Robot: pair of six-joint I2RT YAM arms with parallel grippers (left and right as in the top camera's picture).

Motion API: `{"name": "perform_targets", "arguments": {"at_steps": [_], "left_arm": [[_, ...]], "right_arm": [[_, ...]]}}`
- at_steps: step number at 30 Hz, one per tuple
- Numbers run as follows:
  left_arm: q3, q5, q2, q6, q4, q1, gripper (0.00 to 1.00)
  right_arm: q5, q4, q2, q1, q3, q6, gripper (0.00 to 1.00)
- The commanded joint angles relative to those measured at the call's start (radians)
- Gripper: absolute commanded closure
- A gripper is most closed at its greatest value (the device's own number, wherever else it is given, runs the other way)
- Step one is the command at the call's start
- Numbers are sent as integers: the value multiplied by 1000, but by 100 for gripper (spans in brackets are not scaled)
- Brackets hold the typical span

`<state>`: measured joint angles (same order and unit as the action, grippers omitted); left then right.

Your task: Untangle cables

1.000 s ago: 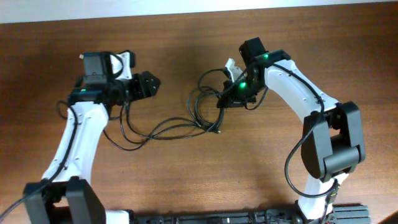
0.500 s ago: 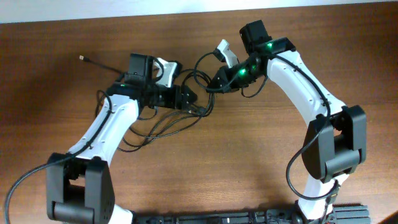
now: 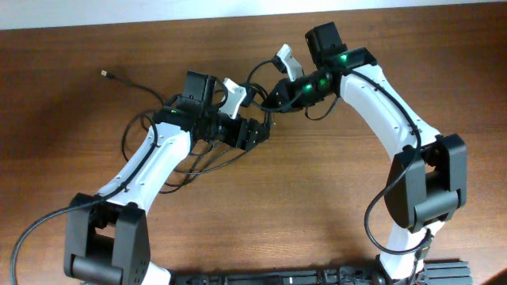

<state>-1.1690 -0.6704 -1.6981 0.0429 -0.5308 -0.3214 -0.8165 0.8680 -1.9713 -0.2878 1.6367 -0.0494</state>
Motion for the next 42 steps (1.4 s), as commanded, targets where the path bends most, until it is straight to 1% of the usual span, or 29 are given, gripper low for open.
{"name": "perform_targets", "arguments": {"at_steps": [1,3,5,8,11,13,15,17,18,19,20,23,24,26,27,29,31,33,34,36,37,39,41,42], "left_arm": [[-10,-26,-9,47,-23,-6,22],[-10,-26,-9,53,-32,-7,25],[-10,-25,-9,53,-37,-13,33],[-10,-17,-9,55,-40,-24,37],[-10,63,-9,61,-40,-40,43],[-10,135,-9,61,-37,-55,51],[-10,169,-9,60,-27,-60,67],[-10,193,-9,60,-16,-60,89],[-10,200,-9,60,-8,-56,97],[-11,200,-7,60,-1,-44,100],[-16,200,-3,60,-1,-28,100],[-30,196,21,56,-4,31,100],[-34,196,34,56,-5,56,100],[-38,182,72,43,-5,113,100],[-38,173,87,32,-3,136,100],[-38,151,119,13,-2,190,100],[-38,150,152,-33,-2,260,100],[-38,122,166,-40,0,297,100],[-38,93,174,-40,5,321,100],[-38,53,179,-60,38,361,100],[-38,40,179,-77,71,377,100],[-38,-13,179,-138,183,410,100],[-38,-105,180,-248,381,445,100],[-38,-125,180,-307,470,455,100]], "right_arm": [[-10,-55,32,0,18,-46,96],[-10,-77,32,0,18,-66,96],[-10,-99,32,1,18,-73,96],[-10,-123,32,1,18,-92,96],[-10,-124,32,1,18,-103,96],[-10,-120,32,1,18,-117,96],[-10,-108,32,1,18,-117,96],[-7,-88,32,1,18,-117,96],[18,-71,32,1,18,-117,96],[90,-40,32,1,18,-117,96],[151,-14,32,1,18,-117,95],[428,87,32,1,18,-145,87],[524,117,32,1,18,-186,83],[649,155,32,2,18,-234,74],[670,162,32,2,18,-234,72],[671,166,32,2,18,-233,64],[663,165,32,2,18,-233,54],[642,168,32,0,18,-233,47],[620,175,32,0,16,-233,44],[613,198,32,-1,13,-233,44],[614,212,32,-1,11,-233,44],[615,222,32,-1,3,-233,44],[615,232,32,-1,-5,-233,44],[615,233,32,-1,-6,-233,44]]}}
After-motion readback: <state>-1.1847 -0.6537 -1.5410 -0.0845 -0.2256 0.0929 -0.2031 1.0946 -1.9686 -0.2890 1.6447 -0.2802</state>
